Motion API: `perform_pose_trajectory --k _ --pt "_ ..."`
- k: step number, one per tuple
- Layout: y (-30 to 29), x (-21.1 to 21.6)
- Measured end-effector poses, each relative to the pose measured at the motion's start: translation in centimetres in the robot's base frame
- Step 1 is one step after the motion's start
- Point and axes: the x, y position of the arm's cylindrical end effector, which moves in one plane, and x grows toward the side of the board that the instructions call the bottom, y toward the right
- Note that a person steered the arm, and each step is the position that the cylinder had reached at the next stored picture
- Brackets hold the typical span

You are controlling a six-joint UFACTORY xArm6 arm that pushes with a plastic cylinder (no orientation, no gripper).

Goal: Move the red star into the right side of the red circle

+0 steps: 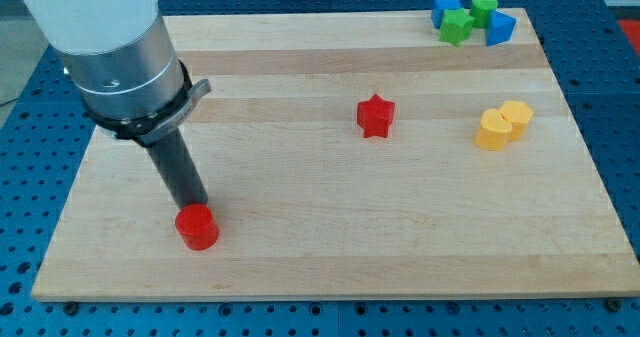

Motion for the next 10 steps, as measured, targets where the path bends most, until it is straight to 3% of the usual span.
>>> perform_pose_trajectory --k 1,2,3,4,5,7,8,9,10 --pt "3.5 0.1" --pt "1.2 3.2" --pt "-4.7 3.7" --pt "-6.4 3.1" --pt "-2.1 -0.8" --pt "2.3 -14.9" --pt "12.3 -19.2" --pt "21.2 -20.4" --pt "23.3 -19.1"
